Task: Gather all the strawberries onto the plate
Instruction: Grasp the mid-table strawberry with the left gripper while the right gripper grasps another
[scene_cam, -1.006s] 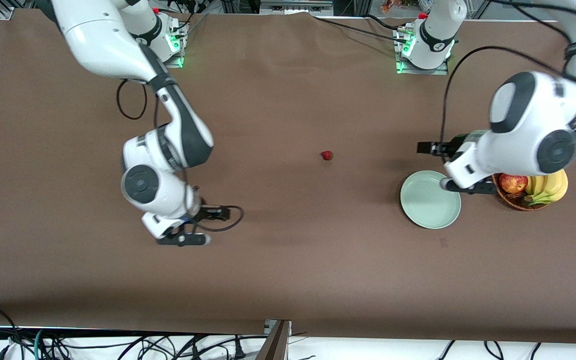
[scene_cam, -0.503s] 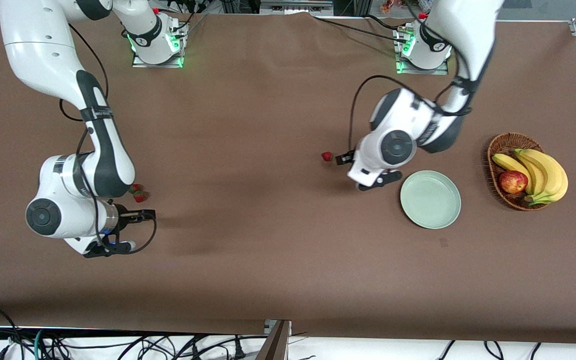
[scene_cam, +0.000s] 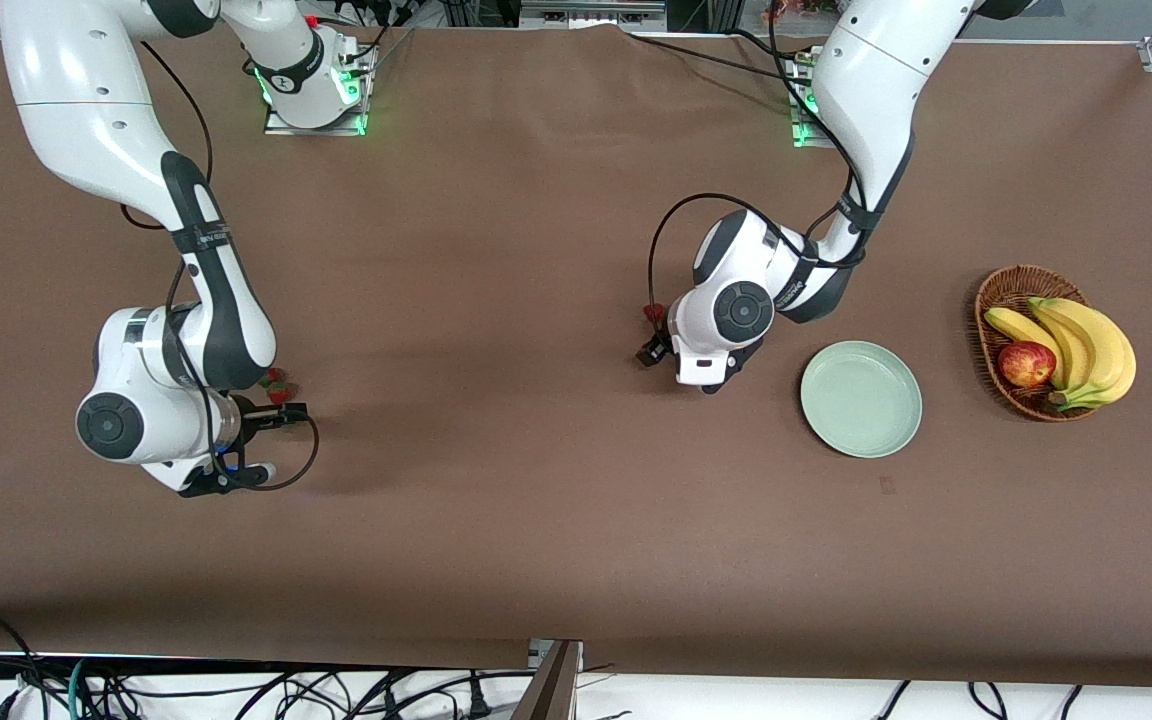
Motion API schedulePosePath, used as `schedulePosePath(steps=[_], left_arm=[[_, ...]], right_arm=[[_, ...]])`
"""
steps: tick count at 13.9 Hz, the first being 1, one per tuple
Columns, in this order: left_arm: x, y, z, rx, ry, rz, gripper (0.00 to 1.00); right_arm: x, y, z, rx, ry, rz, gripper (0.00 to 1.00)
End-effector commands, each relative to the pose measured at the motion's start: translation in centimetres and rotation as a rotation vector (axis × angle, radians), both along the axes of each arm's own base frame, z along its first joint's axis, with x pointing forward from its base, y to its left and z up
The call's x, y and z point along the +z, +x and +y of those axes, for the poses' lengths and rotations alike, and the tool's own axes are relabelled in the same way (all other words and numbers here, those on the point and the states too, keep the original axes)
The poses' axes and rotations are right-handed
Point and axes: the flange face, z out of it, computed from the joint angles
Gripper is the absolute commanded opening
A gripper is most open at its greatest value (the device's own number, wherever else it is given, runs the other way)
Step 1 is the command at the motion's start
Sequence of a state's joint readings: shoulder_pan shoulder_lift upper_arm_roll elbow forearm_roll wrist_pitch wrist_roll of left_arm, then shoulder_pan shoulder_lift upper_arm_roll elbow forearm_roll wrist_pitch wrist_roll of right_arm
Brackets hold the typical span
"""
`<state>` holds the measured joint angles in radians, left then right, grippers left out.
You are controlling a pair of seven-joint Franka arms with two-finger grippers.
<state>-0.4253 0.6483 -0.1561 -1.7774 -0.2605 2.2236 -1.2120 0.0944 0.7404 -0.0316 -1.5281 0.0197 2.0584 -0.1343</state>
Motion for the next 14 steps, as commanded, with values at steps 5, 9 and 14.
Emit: schedulePosePath(steps=[5, 9, 14], left_arm=[[-0.4, -1.8, -1.1, -0.042, -0.023, 0.031, 1.00], [-0.9, -2.1, -0.9, -0.014, -0.075, 0.068, 0.88], [-2.5, -2.8, -0.7, -0.007, -0.076, 0.098, 0.46]], right_arm=[[-0.5, -4.6, -1.3, 0.057, -0.004, -0.033, 1.00], [-1.1, -5.0, -1.4, 0.088, 0.003, -0.040, 0.94], [-1.5, -5.1, -1.5, 0.087, 0.002, -0.042, 0.57]])
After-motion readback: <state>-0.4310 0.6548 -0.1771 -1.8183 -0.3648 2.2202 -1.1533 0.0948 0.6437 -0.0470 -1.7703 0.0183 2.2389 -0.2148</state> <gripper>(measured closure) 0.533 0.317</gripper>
